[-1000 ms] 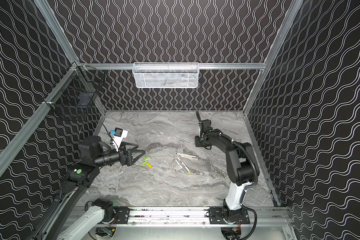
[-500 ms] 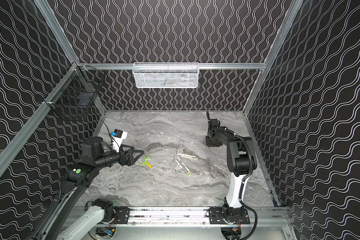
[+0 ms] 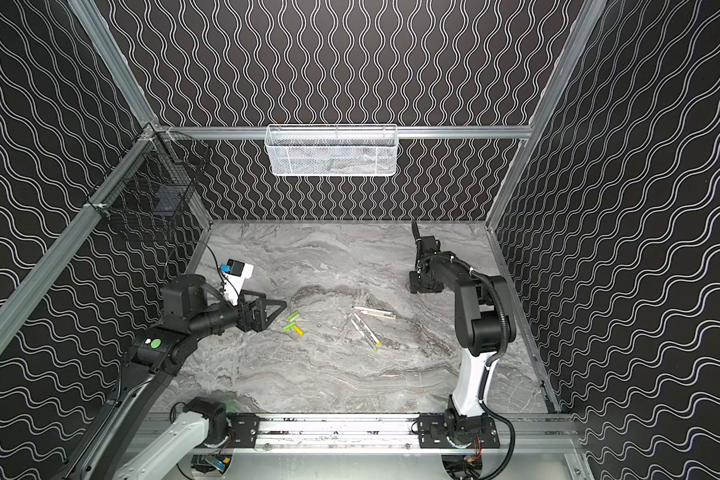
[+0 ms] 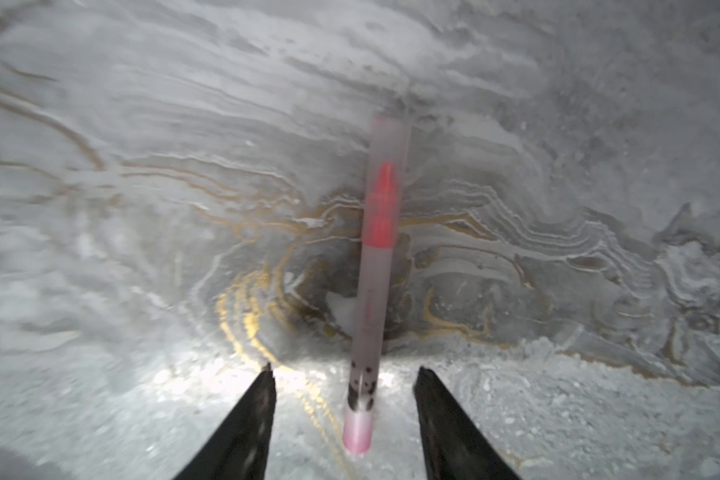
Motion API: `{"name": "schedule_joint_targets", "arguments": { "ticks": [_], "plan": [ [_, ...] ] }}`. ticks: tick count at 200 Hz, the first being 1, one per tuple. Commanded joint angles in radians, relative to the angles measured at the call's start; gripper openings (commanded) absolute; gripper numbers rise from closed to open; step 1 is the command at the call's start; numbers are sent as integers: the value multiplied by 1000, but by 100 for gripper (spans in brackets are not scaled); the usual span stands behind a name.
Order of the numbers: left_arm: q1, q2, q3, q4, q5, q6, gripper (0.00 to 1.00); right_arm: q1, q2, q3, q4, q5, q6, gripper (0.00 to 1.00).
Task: Insert the pens into the pen caps
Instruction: 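Lower the capped pink highlighter onto the far table area and release, then move the right gripper over the yellow cap and close on it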
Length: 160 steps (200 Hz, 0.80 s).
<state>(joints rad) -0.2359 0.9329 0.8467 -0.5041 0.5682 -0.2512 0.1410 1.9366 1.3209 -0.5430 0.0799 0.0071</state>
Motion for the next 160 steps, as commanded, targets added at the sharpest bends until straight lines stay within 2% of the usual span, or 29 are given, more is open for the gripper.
{"name": "schedule_joint_targets", "arguments": {
  "ticks": [1,13,43,87,135,160],
  "plan": [
    [0,-3,-2,-12,-42,19,98,2,-33,-17,5,-77,-21,58],
    [-1,-2,0,-27,-63,18,99,10,-74,-31,19,-90,-21,68],
    [-2,4,12,-100,-133,19,99,69,-175,-83,63,-106,-30,72],
    [-1,2,26,-183,-305,5,99,323,-309,-185,137,-207,-76,73],
    [0,4,31,-198,-437,-13,99,586,-277,-230,274,-308,-33,71],
    [1,-6,43,-230,-535,-28,99,715,-199,-205,342,-282,-4,71]
  ]
}}
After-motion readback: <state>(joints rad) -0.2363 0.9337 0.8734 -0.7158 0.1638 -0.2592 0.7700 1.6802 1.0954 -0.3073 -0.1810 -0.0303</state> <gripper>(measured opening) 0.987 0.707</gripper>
